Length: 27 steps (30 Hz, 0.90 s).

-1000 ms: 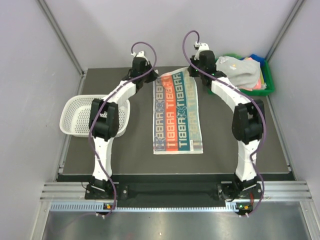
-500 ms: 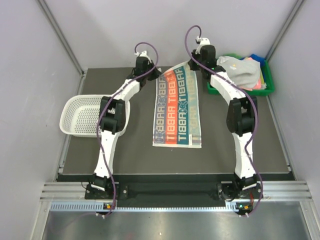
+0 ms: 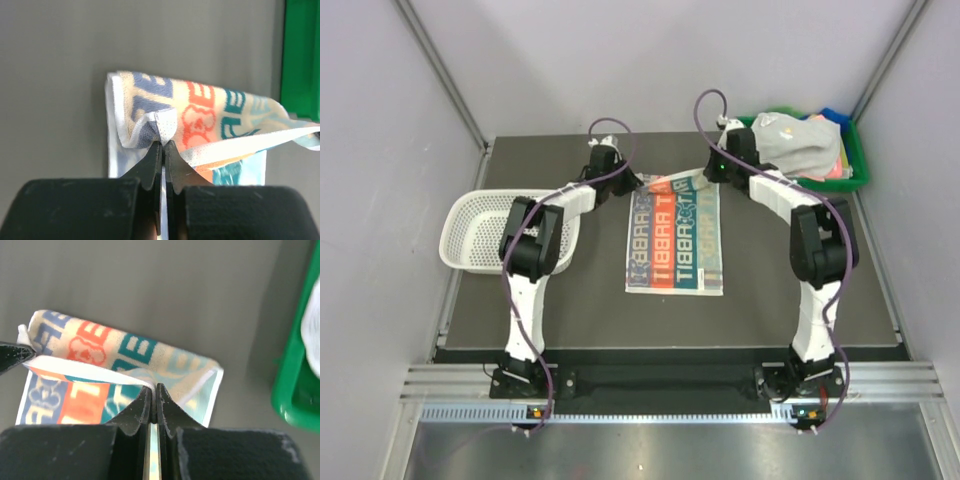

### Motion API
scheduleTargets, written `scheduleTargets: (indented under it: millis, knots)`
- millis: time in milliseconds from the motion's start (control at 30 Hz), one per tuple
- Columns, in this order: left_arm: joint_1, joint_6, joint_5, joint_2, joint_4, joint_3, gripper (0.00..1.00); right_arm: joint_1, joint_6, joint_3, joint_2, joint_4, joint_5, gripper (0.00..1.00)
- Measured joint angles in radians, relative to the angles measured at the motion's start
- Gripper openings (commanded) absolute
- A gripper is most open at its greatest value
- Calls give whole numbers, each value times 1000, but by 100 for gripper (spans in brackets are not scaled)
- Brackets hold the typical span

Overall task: Fold and stack the towels
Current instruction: Fold the towel

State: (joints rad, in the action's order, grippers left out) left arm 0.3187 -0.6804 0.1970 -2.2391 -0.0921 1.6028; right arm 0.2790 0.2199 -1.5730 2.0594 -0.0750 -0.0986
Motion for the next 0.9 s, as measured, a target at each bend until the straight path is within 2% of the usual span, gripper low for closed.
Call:
scheduleTargets:
  millis: [300, 633, 833, 900]
  knots:
    - [60, -47, -22, 209, -62, -250, 0, 2, 39, 266, -265, 23, -2, 0]
    - [103, -80, -57, 340, -89, -465, 0, 20, 87, 544, -401, 61, -16, 0]
    - [117, -90, -60, 399, -92, -565, 0, 40, 108, 653, -471, 95, -27, 0]
    - [124, -95, -59, 417, -95, -592, 4, 45, 117, 685, -496, 103, -30, 3]
